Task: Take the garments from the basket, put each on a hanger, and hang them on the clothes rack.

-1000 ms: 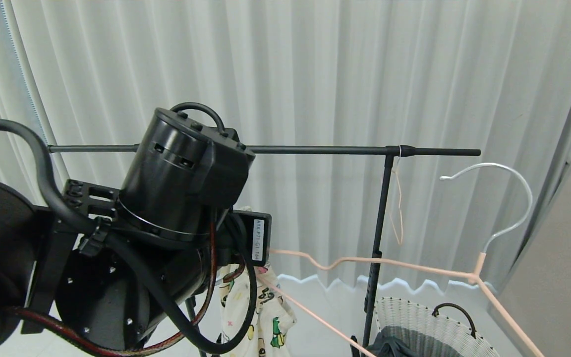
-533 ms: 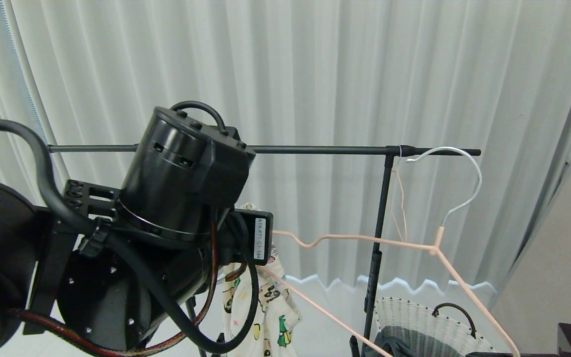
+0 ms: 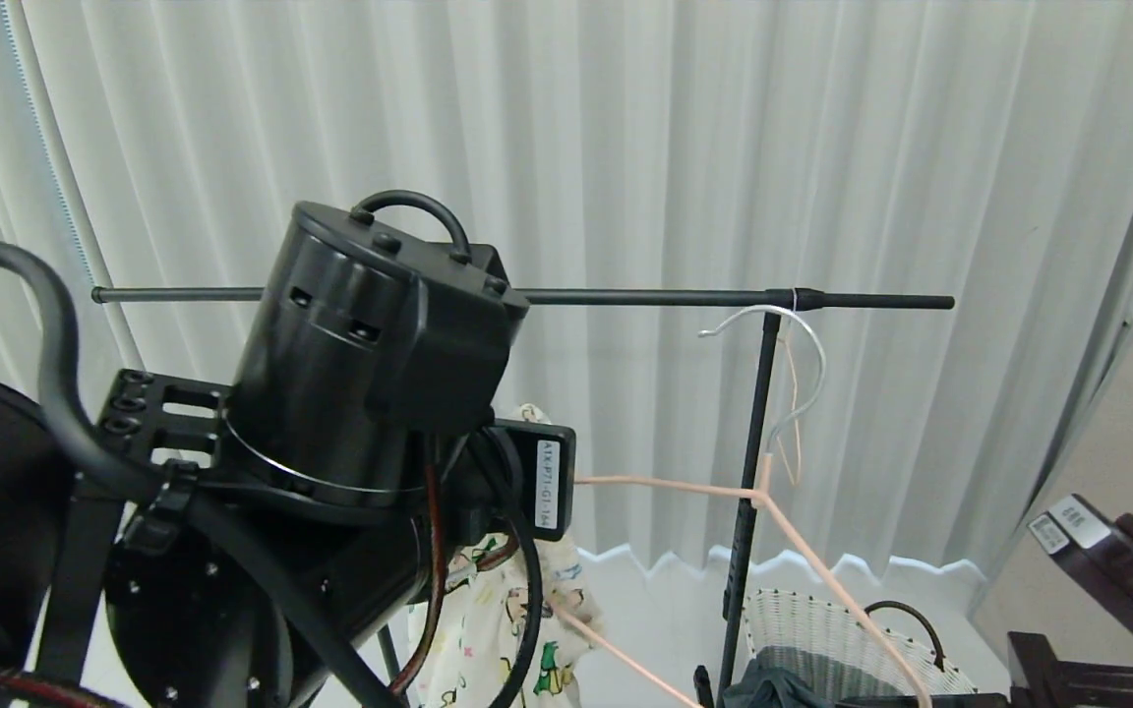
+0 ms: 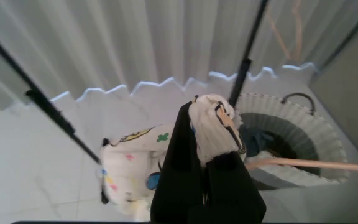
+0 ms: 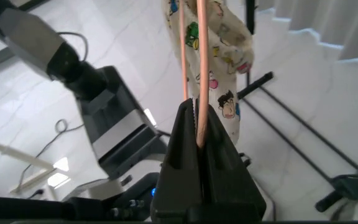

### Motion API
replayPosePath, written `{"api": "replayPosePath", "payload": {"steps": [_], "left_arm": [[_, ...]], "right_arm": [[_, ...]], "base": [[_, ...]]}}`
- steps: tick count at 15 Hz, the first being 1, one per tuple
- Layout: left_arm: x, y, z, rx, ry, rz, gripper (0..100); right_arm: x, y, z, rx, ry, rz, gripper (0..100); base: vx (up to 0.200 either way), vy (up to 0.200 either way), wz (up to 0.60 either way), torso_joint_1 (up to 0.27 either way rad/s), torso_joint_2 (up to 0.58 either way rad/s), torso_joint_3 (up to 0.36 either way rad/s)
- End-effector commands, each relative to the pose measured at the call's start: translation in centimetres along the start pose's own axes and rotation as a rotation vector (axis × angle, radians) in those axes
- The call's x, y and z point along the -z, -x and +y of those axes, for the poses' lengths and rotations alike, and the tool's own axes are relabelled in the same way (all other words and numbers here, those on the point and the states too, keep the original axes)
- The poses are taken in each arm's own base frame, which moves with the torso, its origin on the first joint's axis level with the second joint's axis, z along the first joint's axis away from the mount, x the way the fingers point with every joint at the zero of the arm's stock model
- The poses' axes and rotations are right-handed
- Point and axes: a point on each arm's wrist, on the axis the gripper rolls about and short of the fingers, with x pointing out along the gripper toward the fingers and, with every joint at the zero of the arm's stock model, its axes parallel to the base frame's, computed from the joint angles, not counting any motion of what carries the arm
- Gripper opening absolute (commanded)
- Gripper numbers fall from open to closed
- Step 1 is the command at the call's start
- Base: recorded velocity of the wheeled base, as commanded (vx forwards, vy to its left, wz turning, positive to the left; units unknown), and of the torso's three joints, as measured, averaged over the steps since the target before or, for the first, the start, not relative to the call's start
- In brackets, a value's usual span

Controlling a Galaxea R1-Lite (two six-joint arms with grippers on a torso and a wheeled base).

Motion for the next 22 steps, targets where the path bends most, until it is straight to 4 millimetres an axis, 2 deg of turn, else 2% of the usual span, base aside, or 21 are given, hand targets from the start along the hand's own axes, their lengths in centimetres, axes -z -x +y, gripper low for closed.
{"api": "replayPosePath", "payload": {"steps": [1, 4, 6, 10, 13, 16, 19, 20, 22], "left_arm": [[-0.1, 0.6, -0.6, 0.043, 0.001, -0.013, 0], [-0.5, 0.9, -1.1, 0.072, 0.018, -0.049, 0], [-0.6, 0.9, -1.1, 0.076, 0.018, -0.049, 0], [-0.9, 0.9, -1.4, 0.101, 0.004, -0.079, 0], [-0.9, 1.0, -1.5, 0.104, 0.006, -0.083, 0], [-0.8, 0.8, -1.4, 0.11, 0.023, -0.113, 0], [0.3, 1.0, -0.9, 0.104, -0.026, -0.105, 0], [0.4, 1.0, -0.8, 0.107, -0.02, -0.114, 100], [0.4, 0.9, -0.8, 0.107, -0.018, -0.117, 100]], "right_arm": [[0.4, -1.9, 0.0, -0.01, -0.006, 0.06, 0], [0.1, -4.1, 0.2, 0.021, -0.052, 0.045, 0], [-0.1, -5.9, 1.1, 0.052, -0.115, 0.04, 0], [0.1, -9.1, 2.0, 0.048, -0.119, 0.002, 0], [-0.3, -9.8, 2.1, 0.066, -0.116, -0.038, 0], [-0.5, -9.6, 2.0, 0.101, -0.113, -0.064, 0], [-0.9, -9.0, 2.2, 0.105, -0.104, -0.094, 0], [-1.0, -8.6, 2.2, 0.106, -0.076, -0.106, 0], [-1.2, -8.4, 2.3, 0.122, -0.042, -0.124, 0]], "base": [[0.0, 0.0, 0.0, 0.0, 0.0, 0.0], [0.0, 0.0, 0.0, 0.0, 0.0, 0.0], [0.0, 0.0, 0.0, 0.0, 0.0, 0.0], [0.0, 0.0, 0.0, 0.0, 0.0, 0.0], [0.0, 0.0, 0.0, 0.0, 0.0, 0.0], [0.0, 0.0, 0.0, 0.0, 0.0, 0.0], [0.0, 0.0, 0.0, 0.0, 0.0, 0.0], [0.0, 0.0, 0.0, 0.0, 0.0, 0.0], [0.0, 0.0, 0.0, 0.0, 0.0, 0.0]]}}
